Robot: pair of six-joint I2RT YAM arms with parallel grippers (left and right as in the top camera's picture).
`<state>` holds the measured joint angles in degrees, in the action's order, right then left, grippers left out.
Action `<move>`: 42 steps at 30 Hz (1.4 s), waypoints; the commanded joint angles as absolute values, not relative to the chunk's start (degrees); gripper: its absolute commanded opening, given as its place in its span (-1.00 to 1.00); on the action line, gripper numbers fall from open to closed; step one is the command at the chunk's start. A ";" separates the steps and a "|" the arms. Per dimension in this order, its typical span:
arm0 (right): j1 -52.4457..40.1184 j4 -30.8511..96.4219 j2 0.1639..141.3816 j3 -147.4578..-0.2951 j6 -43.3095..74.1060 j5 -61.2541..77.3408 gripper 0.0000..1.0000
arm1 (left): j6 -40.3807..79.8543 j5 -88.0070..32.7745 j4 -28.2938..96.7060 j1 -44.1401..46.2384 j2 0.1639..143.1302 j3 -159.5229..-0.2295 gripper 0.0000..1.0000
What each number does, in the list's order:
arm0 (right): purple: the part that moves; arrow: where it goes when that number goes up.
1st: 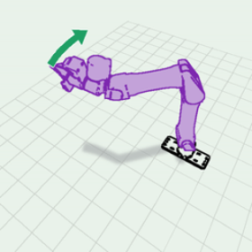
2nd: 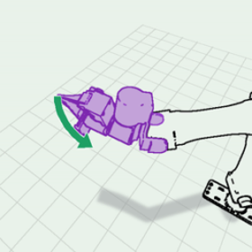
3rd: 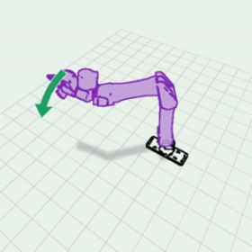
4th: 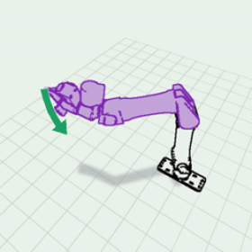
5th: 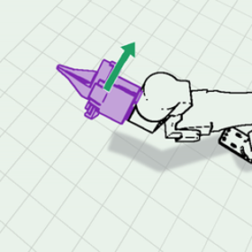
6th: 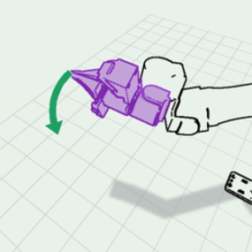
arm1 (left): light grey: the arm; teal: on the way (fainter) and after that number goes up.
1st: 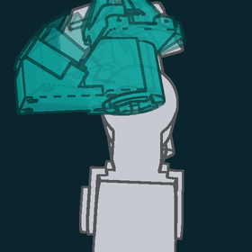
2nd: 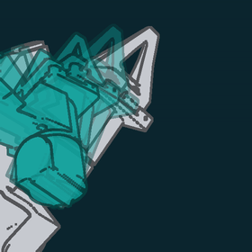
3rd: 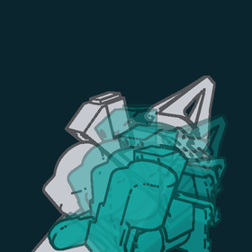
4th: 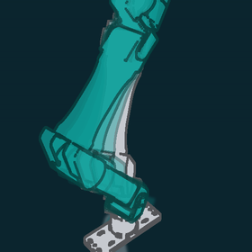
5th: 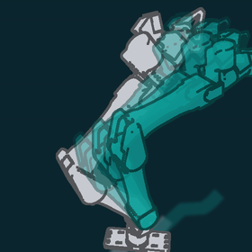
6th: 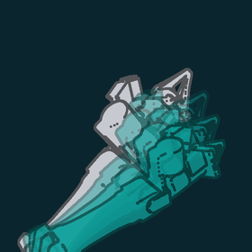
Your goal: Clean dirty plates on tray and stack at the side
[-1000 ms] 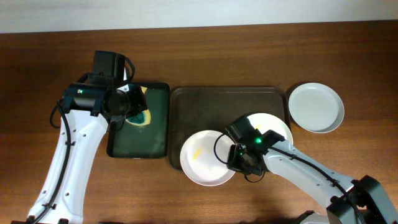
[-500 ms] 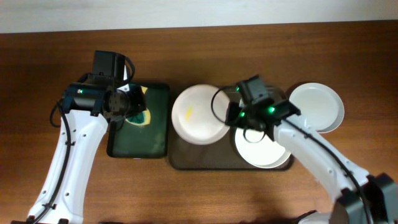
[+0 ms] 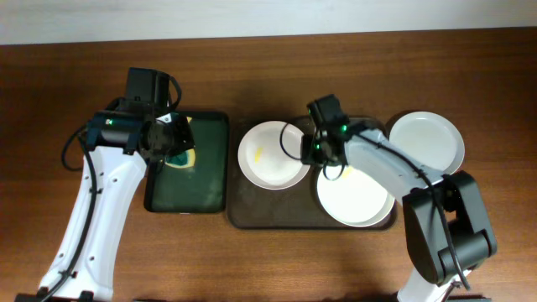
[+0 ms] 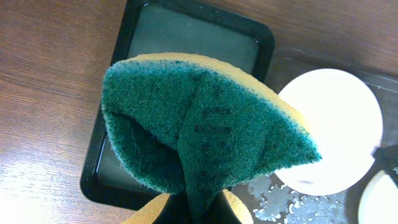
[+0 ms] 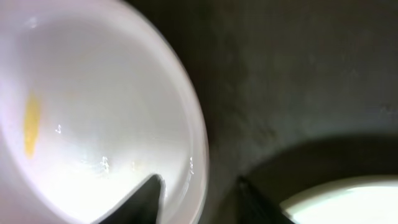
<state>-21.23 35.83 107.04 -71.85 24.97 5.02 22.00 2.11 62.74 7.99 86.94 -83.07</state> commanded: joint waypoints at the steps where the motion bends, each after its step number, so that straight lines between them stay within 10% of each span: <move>1: -19.05 42.76 106.83 -83.83 17.96 5.78 0.06 | 20.43 3.46 62.28 8.16 89.67 -83.18 -1.00; 9: -18.26 51.22 112.92 -88.38 16.71 11.57 0.07 | 18.11 3.44 59.18 8.14 93.10 -83.20 -1.00; 12: -18.68 51.24 118.50 -88.38 16.73 14.41 -0.30 | 18.09 3.44 59.20 8.16 93.45 -83.20 -1.00; 23: -18.65 51.16 123.28 -88.18 16.75 10.92 -0.70 | 18.11 3.42 59.40 8.16 94.83 -83.18 -1.00; 31: -16.56 50.37 123.28 -88.18 16.91 12.75 -0.59 | 18.13 2.76 59.13 8.16 95.35 -83.18 -1.00; 35: -14.96 50.04 123.28 -88.18 16.29 16.97 -0.92 | 18.13 1.04 58.35 8.25 95.35 -83.18 -1.00; 42: -14.98 50.15 123.28 -88.18 16.32 16.99 -0.92 | 18.13 -7.38 53.60 8.75 96.68 -83.29 -1.00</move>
